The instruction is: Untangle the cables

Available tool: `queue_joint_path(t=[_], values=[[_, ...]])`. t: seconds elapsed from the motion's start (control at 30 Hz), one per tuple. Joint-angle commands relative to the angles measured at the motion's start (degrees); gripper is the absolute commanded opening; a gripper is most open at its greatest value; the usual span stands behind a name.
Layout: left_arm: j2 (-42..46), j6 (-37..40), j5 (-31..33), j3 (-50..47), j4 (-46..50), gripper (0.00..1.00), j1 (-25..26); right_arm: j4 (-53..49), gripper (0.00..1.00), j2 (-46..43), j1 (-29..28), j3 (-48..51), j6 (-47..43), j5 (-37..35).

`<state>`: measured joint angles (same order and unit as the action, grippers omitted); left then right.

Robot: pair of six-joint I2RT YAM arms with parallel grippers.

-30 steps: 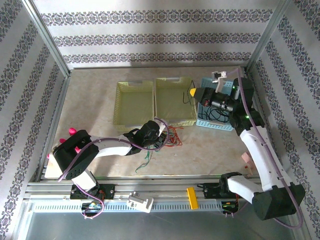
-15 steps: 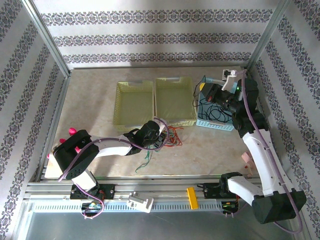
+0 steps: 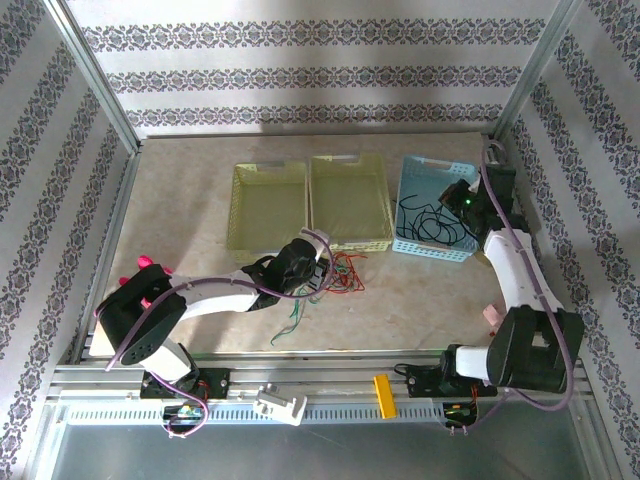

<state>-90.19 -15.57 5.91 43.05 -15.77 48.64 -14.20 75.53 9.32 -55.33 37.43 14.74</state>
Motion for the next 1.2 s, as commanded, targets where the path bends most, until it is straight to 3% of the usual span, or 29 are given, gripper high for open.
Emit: queue_joint_path(t=[0.0,0.17,0.27,0.3,0.33,0.37,0.5,0.67,0.73,0.87,1.07,1.17], values=[[2.25,-1.12,1.75,-0.57,1.44,0.0,-0.3,-0.15,0.0,1.93,1.64,1.88,0.94,1.21],[2.74,-0.86,2.93,-0.53,1.69,0.0,-0.3,-0.55,0.0,5.46,1.66,2.55,0.62,5.72],[2.7,-1.08,4.49,-0.28,1.8,0.0,-0.3,-0.77,0.05,7.1,1.66,2.36,0.8,7.82],[2.68,-1.17,4.86,-0.16,1.8,0.0,-0.3,-0.64,0.12,7.44,1.58,2.2,0.68,8.88],[2.58,-1.44,5.14,0.08,1.84,0.0,-0.3,-0.45,0.29,7.8,1.35,1.89,0.46,10.1],[2.47,-1.68,5.38,0.19,1.81,0.0,-0.3,-0.38,0.39,7.73,0.95,1.58,0.08,10.73],[1.89,-2.7,6.72,0.37,2.44,0.0,-0.3,-0.29,0.55,4.35,-2.19,1.19,-1.98,6.13],[2.65,-2.19,7.24,0.28,4.84,0.01,-0.39,-3.29,0.57,-3.3,-9.49,0.51,-7.97,-7.5],[3.45,-1.54,6.96,0.2,6.46,0.01,-0.39,-4.06,0.57,-5.45,-11.93,0.55,-10.01,-8.9],[6.8,-0.62,4.47,-0.22,13.29,0.02,-0.39,-4.91,0.57,-8.37,-14.49,1.76,-10.25,-6.35],[12.09,0.72,-5.83,-3.9,23.02,0.14,-0.39,-4.85,0.55,-8.22,-17.92,3.03,-11.15,6.57],[11.31,0.37,-7.86,-4.36,25.34,0.14,-0.39,-6.32,0.55,-7.51,-22.28,3.07,-12.91,6.96]])
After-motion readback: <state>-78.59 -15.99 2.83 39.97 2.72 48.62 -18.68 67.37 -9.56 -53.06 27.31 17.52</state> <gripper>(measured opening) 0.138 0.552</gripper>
